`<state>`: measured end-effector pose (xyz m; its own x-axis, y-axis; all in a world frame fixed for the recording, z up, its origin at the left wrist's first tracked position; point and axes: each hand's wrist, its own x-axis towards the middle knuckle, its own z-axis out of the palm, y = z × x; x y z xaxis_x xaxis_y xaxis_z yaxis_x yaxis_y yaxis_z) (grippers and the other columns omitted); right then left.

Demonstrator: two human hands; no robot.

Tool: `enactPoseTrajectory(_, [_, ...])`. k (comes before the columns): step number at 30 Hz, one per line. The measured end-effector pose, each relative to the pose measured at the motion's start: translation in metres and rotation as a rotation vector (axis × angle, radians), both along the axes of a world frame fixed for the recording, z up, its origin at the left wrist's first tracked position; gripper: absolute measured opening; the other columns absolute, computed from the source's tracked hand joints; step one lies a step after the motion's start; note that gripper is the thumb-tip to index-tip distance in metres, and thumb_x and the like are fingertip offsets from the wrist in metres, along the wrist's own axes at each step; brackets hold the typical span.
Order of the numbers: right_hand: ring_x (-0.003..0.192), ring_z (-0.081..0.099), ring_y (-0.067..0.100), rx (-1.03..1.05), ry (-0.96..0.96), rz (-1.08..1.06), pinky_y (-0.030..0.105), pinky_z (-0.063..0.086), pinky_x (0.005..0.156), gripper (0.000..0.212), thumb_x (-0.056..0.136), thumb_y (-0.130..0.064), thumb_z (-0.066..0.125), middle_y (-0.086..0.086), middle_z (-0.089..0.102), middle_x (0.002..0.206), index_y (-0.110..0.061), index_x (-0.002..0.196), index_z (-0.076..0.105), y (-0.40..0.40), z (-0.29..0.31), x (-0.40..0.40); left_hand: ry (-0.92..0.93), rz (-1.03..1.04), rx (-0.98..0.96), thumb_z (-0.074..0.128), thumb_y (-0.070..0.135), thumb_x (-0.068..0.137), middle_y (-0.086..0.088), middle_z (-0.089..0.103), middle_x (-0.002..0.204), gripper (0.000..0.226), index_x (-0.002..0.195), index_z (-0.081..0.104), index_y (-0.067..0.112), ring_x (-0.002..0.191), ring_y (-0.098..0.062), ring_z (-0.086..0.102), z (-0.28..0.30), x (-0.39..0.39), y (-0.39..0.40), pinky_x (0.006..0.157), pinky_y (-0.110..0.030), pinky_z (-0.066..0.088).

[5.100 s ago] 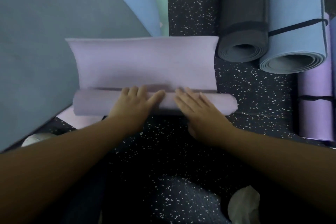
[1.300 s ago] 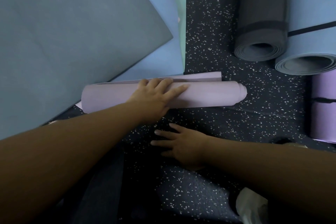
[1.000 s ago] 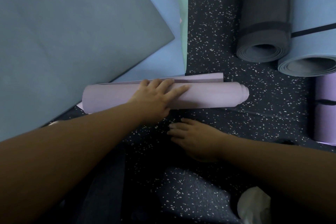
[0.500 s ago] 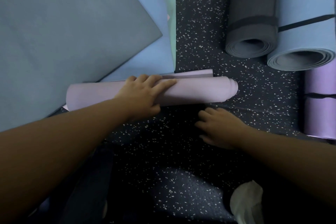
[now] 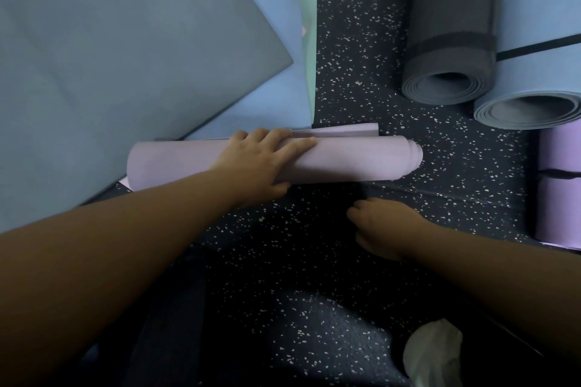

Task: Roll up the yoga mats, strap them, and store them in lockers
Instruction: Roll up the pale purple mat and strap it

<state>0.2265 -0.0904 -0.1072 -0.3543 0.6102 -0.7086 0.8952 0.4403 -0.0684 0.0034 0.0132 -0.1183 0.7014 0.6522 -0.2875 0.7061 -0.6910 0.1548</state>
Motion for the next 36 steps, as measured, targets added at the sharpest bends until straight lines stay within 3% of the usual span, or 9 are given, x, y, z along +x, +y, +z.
enactPoseTrajectory(12, [0.106, 0.056, 0.028, 0.029, 0.113, -0.053, 0.034, 0.046, 0.085, 0.031, 0.097, -0.03, 0.039, 0.009, 0.055, 0.116, -0.009, 0.113, 0.056, -0.002, 0.004, -0.009, 0.018, 0.002, -0.035, 0.051, 0.058, 0.087, -0.002, 0.017, 0.156, 0.084, 0.149, -0.004, 0.044, 0.136, -0.026, 0.031, 0.001, 0.001, 0.006, 0.105, -0.041, 0.03])
enactPoseTrajectory(21, [0.105, 0.055, 0.029, 0.006, 0.104, -0.018, 0.036, 0.047, 0.083, 0.03, 0.097, -0.029, 0.039, 0.009, 0.055, 0.116, -0.009, 0.113, 0.055, 0.002, 0.008, -0.013, 0.225, 0.004, -0.042, 0.065, 0.064, 0.076, -0.011, 0.042, 0.136, 0.109, 0.15, -0.011, 0.036, 0.122, -0.03, 0.04, 0.006, 0.024, 0.018, 0.091, -0.042, 0.042])
enactPoseTrajectory(28, [0.106, 0.055, 0.03, -0.019, 0.057, -0.046, 0.033, 0.044, 0.084, 0.031, 0.094, -0.025, 0.043, 0.011, 0.053, 0.119, -0.005, 0.114, 0.055, 0.004, 0.013, -0.006, 0.236, -0.041, 0.055, 0.06, 0.06, 0.082, -0.01, 0.04, 0.136, 0.109, 0.15, -0.018, 0.024, 0.121, -0.029, 0.039, 0.013, 0.021, 0.011, 0.09, -0.04, 0.04])
enactPoseTrajectory(36, [0.119, 0.039, 0.031, 0.005, -0.058, -0.065, 0.038, 0.044, 0.095, 0.039, 0.089, -0.035, 0.049, 0.012, 0.037, 0.133, -0.017, 0.122, 0.059, 0.001, 0.049, 0.02, 0.241, 0.044, -0.016, 0.057, 0.061, 0.084, -0.009, 0.035, 0.141, 0.107, 0.152, -0.011, 0.015, 0.128, -0.028, 0.035, 0.039, 0.011, 0.0, 0.094, -0.043, 0.041])
